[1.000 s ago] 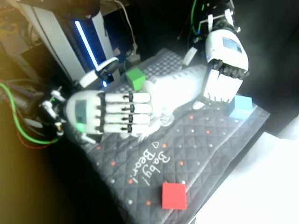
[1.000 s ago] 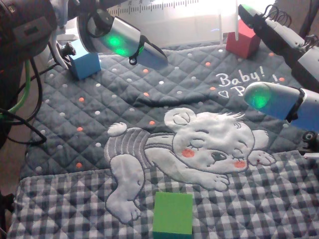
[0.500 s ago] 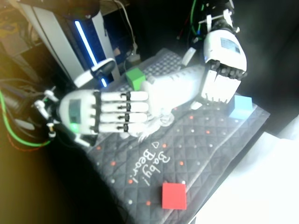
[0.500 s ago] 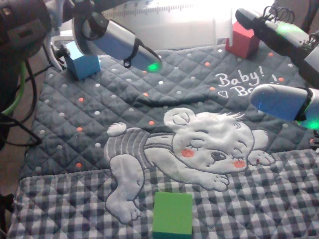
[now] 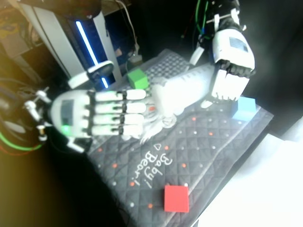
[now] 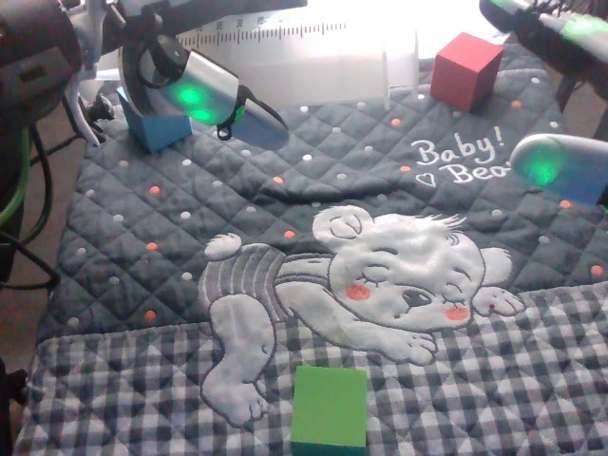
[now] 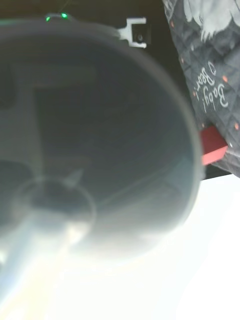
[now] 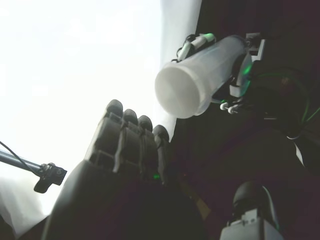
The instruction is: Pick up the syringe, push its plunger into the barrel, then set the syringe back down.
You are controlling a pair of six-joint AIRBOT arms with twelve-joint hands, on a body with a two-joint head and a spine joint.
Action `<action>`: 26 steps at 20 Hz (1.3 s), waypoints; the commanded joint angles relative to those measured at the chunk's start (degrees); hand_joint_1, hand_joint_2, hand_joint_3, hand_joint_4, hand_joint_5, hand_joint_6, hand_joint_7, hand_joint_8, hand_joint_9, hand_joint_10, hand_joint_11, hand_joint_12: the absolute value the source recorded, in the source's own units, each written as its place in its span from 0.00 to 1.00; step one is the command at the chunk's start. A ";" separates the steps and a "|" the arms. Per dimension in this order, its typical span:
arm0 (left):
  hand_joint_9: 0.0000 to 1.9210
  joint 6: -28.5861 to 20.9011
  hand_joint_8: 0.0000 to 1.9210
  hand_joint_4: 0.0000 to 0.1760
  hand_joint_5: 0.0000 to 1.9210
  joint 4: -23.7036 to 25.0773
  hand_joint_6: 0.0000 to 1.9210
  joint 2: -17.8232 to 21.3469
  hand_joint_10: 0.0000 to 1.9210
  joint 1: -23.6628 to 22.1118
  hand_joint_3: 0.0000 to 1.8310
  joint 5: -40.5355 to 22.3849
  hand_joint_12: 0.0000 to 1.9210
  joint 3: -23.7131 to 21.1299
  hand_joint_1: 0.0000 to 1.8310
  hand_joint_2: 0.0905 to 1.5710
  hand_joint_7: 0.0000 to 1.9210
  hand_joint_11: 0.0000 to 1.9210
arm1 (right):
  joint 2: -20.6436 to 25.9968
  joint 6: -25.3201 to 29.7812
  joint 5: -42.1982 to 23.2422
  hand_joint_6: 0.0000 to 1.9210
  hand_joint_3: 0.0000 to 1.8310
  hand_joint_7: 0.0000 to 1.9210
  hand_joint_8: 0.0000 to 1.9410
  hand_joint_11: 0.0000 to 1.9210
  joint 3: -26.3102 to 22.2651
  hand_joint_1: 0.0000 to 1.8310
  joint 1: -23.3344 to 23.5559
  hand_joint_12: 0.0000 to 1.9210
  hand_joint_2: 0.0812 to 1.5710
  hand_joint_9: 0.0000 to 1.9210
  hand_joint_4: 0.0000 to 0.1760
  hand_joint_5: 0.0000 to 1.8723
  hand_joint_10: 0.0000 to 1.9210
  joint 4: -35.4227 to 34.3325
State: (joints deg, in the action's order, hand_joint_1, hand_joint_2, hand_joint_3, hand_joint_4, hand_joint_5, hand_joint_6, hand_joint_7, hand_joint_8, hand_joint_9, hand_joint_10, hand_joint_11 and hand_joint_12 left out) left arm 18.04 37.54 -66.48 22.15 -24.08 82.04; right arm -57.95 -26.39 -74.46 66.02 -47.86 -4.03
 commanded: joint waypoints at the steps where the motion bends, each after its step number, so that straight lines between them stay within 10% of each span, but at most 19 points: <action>1: 0.78 -0.54 1.00 0.67 0.58 -1.76 1.00 0.31 1.00 -0.48 0.00 -5.07 1.00 -0.33 0.86 0.69 0.71 0.81 | 0.37 -0.22 -6.90 0.00 0.00 0.02 0.00 0.02 -0.25 0.00 0.73 0.01 0.57 0.01 0.00 0.04 0.00 -0.77; 6: 0.70 -0.70 1.00 0.66 0.54 -0.61 1.00 0.40 1.00 0.74 0.00 -3.52 1.00 -0.87 0.83 0.70 0.66 0.61 | 0.42 -1.60 -6.95 0.00 0.00 0.03 0.00 0.05 -0.84 0.00 0.74 0.02 0.54 0.02 0.11 0.05 0.00 -1.53; 20: 0.70 -4.52 1.00 0.82 0.55 9.22 1.00 -1.19 1.00 3.00 0.00 1.20 1.00 -1.57 0.84 0.69 0.63 0.73 | 0.41 -1.63 -7.24 0.00 0.00 0.03 0.00 0.03 -0.85 0.04 0.74 0.01 0.56 0.02 0.20 0.05 0.00 -1.79; 26: 0.77 -6.49 1.00 0.79 0.61 14.76 1.00 -2.12 1.00 3.57 0.00 3.50 1.00 -1.67 0.83 0.68 0.71 0.80 | 0.41 -1.63 -7.48 0.00 0.00 0.04 0.00 0.04 -0.85 0.05 0.74 0.01 0.53 0.03 0.06 0.05 0.00 -1.79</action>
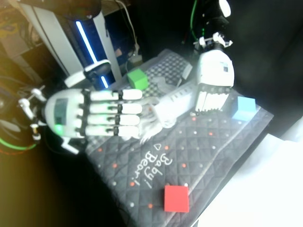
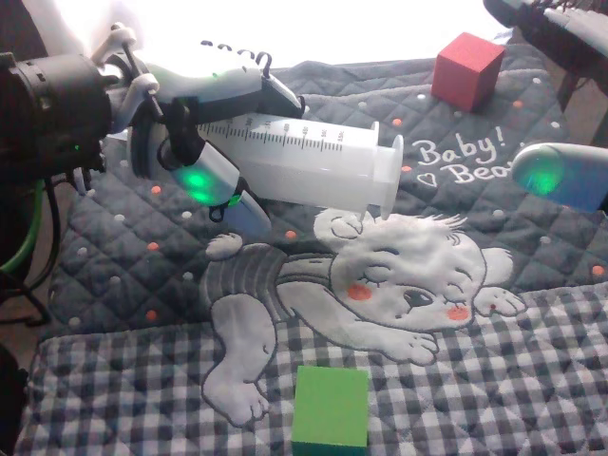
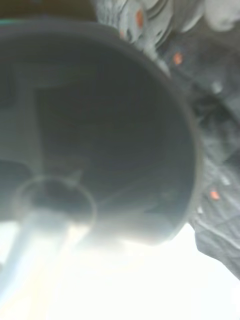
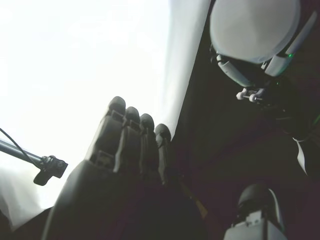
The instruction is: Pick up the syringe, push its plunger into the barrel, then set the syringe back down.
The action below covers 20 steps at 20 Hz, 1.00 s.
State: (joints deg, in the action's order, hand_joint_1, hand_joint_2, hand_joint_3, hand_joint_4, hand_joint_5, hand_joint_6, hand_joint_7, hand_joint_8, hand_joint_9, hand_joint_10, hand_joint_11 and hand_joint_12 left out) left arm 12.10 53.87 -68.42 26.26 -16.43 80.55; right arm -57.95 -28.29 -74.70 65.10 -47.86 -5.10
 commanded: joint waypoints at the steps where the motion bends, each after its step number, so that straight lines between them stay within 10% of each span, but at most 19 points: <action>1: 0.77 -0.58 1.00 0.78 0.61 -1.00 1.00 -0.33 1.00 -0.40 0.00 -3.81 1.00 -0.18 0.82 0.69 0.71 0.80 | 0.41 0.27 -7.25 0.00 0.00 0.04 0.00 0.04 0.07 0.05 0.74 0.01 0.52 0.03 0.05 0.04 0.00 -0.72; 11: 0.73 -0.59 1.00 0.51 0.59 1.74 1.00 -1.64 1.00 0.89 0.00 -1.72 1.00 -0.12 0.79 0.70 0.64 0.79 | 0.41 0.27 -7.51 0.00 0.00 0.03 0.00 0.04 0.06 0.06 0.74 0.00 0.52 0.02 0.03 0.05 0.00 -0.72; 18: 0.57 -0.59 1.00 0.58 0.48 2.89 1.00 -1.70 1.00 0.95 0.00 -1.19 1.00 -0.34 0.81 0.69 0.51 0.62 | 0.41 0.27 -7.53 0.00 0.00 0.03 0.00 0.04 -0.02 0.07 0.74 0.01 0.53 0.03 0.10 0.05 0.00 -0.72; 19: 0.44 -0.59 1.00 0.00 0.37 3.19 0.83 -1.67 1.00 0.75 0.03 -1.09 1.00 -0.29 0.61 0.76 0.41 0.46 | 0.41 0.27 -7.53 0.00 0.00 0.03 0.00 0.04 -0.02 0.06 0.74 0.00 0.54 0.02 0.08 0.05 0.00 -0.72; 20: 0.40 -0.59 0.88 0.00 0.37 3.26 0.76 -1.65 1.00 0.66 0.14 -1.09 1.00 -0.29 0.61 0.72 0.37 0.38 | 0.41 0.27 -7.53 0.00 0.00 0.03 0.00 0.04 -0.02 0.07 0.74 0.00 0.53 0.02 0.10 0.05 0.00 -0.72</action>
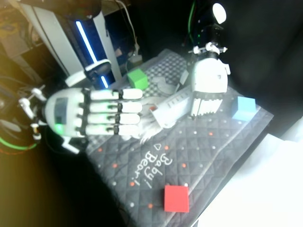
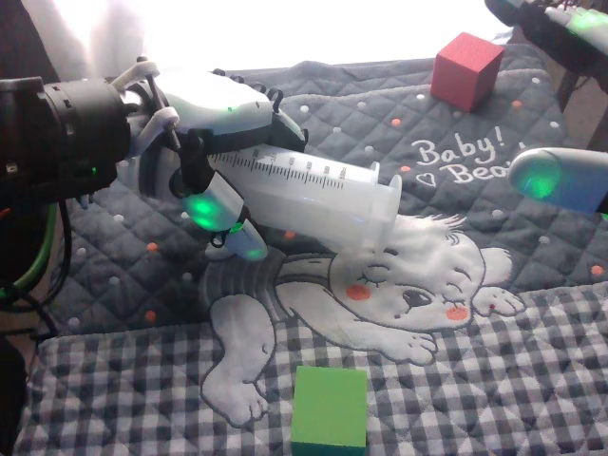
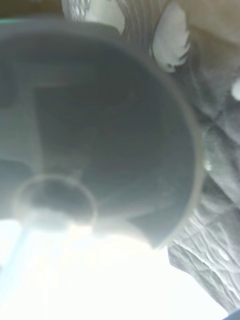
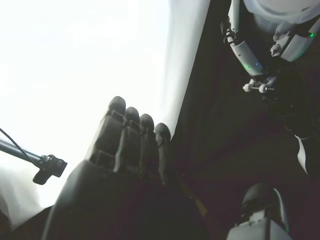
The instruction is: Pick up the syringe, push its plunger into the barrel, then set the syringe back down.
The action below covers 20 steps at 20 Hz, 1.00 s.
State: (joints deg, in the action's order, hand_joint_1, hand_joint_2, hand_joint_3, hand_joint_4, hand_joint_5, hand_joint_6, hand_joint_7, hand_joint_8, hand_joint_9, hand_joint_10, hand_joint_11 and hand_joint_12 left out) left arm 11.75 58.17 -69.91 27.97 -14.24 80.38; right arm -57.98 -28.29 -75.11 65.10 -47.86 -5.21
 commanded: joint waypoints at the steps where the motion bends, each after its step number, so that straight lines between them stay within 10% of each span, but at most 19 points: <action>1: 0.33 -0.24 0.80 0.05 0.39 -0.79 0.69 -0.12 0.88 -1.24 0.06 -3.18 0.95 -0.12 0.62 0.75 0.38 0.23 | 0.43 0.27 -7.12 0.00 0.00 0.04 0.00 0.04 -0.04 0.07 0.74 0.01 0.54 0.03 0.12 0.05 0.00 -0.61; 2: 0.32 -0.24 0.74 0.19 0.41 -0.50 0.66 -0.06 0.74 -1.40 0.02 -3.05 0.86 -0.14 0.62 0.76 0.39 0.18 | 0.43 0.27 -7.12 0.00 0.00 0.04 0.00 0.05 -0.07 0.07 0.74 0.01 0.52 0.03 0.15 0.05 0.00 -0.61; 3: 0.32 -0.24 0.51 0.71 0.43 -0.09 0.64 0.01 0.55 -1.48 0.00 -2.92 0.72 -0.20 0.54 0.75 0.38 0.15 | 0.43 0.27 -7.12 0.00 0.00 0.04 0.00 0.04 -0.07 0.06 0.74 0.00 0.53 0.03 0.15 0.05 0.00 -0.61; 4: 0.33 -0.24 0.33 0.94 0.43 0.09 0.64 0.03 0.39 -1.48 0.00 -2.86 0.64 -0.20 0.52 0.74 0.40 0.12 | 0.43 0.27 -7.12 0.00 0.00 0.04 0.00 0.04 -0.07 0.05 0.74 0.00 0.52 0.03 0.17 0.05 0.00 -0.61; 5: 0.36 -0.24 0.16 0.99 0.43 0.29 0.64 0.06 0.23 -1.48 0.00 -2.77 0.57 -0.23 0.51 0.74 0.43 0.13 | 0.43 0.27 -7.12 0.00 0.00 0.04 0.00 0.05 -0.06 0.05 0.74 0.01 0.52 0.03 0.17 0.06 0.00 -0.61; 6: 0.39 -0.24 0.06 1.00 0.42 0.32 0.64 0.07 0.13 -1.48 0.00 -2.74 0.54 -0.22 0.51 0.75 0.45 0.13 | 0.43 0.27 -7.12 0.00 0.00 0.04 0.00 0.05 -0.06 0.05 0.74 0.01 0.52 0.03 0.16 0.05 0.00 -0.60; 7: 0.37 -0.24 0.02 0.14 0.40 0.32 0.32 0.08 0.06 -1.47 0.00 -2.73 0.49 -0.23 0.43 0.70 0.42 0.12 | 0.43 0.27 -7.12 0.00 0.00 0.04 0.00 0.04 -0.06 0.04 0.74 0.00 0.52 0.02 0.16 0.05 0.00 -0.60; 8: 0.35 -0.23 0.00 0.00 0.44 0.41 0.14 0.08 0.02 -1.44 0.00 -2.73 0.46 -0.26 0.41 0.69 0.39 0.11 | 0.43 0.27 -7.13 0.00 0.00 0.03 0.00 0.04 -0.06 0.05 0.74 0.00 0.53 0.02 0.16 0.05 0.00 -0.60; 13: 0.25 -0.23 0.00 0.05 0.38 0.65 0.00 0.20 0.00 -1.26 0.00 -2.66 0.24 -0.41 0.36 0.62 0.27 0.08 | 0.43 0.27 -7.13 0.00 0.00 0.04 0.00 0.04 -0.07 0.06 0.74 0.00 0.53 0.03 0.16 0.05 0.00 -0.60; 20: 0.02 -0.23 0.00 0.76 0.15 0.72 0.00 0.30 0.00 -1.03 0.00 -2.63 0.00 -0.65 0.25 0.49 0.07 0.00 | 0.43 0.27 -7.15 0.00 0.00 0.04 0.00 0.04 -0.07 0.04 0.74 0.00 0.52 0.03 0.16 0.05 0.00 -0.60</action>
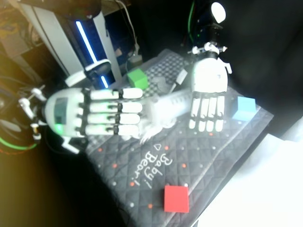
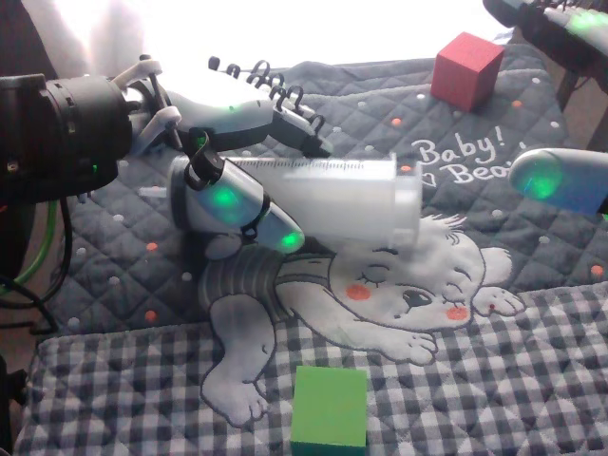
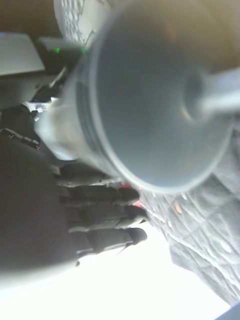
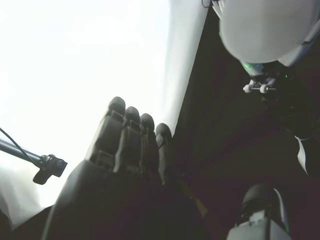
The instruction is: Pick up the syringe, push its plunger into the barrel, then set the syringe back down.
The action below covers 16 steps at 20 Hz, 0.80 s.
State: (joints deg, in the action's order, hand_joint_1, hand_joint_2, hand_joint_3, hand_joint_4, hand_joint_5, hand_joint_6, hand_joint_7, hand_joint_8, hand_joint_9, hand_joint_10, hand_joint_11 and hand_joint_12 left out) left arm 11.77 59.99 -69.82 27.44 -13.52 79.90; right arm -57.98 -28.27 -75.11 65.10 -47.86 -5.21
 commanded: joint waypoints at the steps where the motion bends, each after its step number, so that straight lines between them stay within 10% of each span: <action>1: 0.00 -0.25 0.00 0.94 0.10 -1.07 0.00 0.20 0.00 -0.48 0.00 -3.36 0.00 -0.22 0.19 0.47 0.03 0.00 | 0.43 0.25 -7.15 0.00 0.00 0.04 0.00 0.04 -0.07 0.06 0.74 0.00 0.51 0.02 0.21 0.05 0.00 -0.60; 7: 0.00 -0.26 0.00 1.00 0.00 -1.95 0.00 0.68 0.00 -0.33 0.00 -4.52 0.00 -0.34 0.18 0.43 0.00 0.00 | 0.44 0.25 -7.32 0.00 0.00 0.03 0.00 0.03 -0.07 0.04 0.74 0.00 0.51 0.02 0.22 0.04 0.00 -0.60; 16: 0.00 11.50 0.00 0.93 0.00 -19.22 0.00 12.78 0.00 -2.48 0.00 -16.67 0.00 -9.10 0.25 0.46 0.00 0.00 | 2.26 -1.07 -9.16 0.00 0.00 0.04 0.00 0.04 -1.69 0.04 0.73 0.01 0.50 0.03 0.34 0.03 0.01 -0.58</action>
State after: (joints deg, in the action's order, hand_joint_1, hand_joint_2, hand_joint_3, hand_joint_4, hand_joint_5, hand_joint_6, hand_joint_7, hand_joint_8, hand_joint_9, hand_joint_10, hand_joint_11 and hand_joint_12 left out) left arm 23.86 41.98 -56.29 25.65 -24.51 70.17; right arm -56.03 -29.50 -76.77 63.37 -47.86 -5.15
